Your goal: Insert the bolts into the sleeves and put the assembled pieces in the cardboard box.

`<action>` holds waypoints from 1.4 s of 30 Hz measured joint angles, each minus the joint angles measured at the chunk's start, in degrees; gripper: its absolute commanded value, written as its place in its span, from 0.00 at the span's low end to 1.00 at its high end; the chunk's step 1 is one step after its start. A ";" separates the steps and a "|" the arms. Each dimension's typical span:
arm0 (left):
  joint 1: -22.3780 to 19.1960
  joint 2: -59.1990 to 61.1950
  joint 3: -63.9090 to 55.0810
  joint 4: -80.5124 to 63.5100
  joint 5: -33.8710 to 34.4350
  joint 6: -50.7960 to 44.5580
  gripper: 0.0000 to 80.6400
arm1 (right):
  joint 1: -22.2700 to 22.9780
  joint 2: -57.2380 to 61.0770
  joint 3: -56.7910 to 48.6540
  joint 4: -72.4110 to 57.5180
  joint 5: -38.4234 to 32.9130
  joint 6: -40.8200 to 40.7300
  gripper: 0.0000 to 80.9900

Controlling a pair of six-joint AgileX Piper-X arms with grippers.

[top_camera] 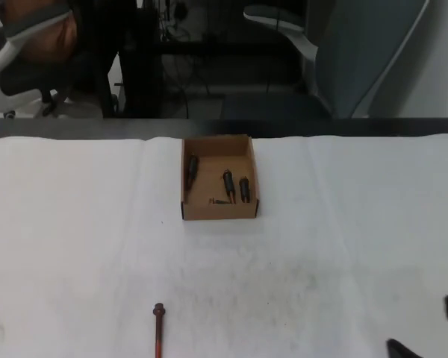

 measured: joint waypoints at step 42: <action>0.00 -5.37 -16.25 3.97 -9.11 1.53 0.02 | -43.97 -24.02 29.42 -32.40 -25.77 -12.50 0.86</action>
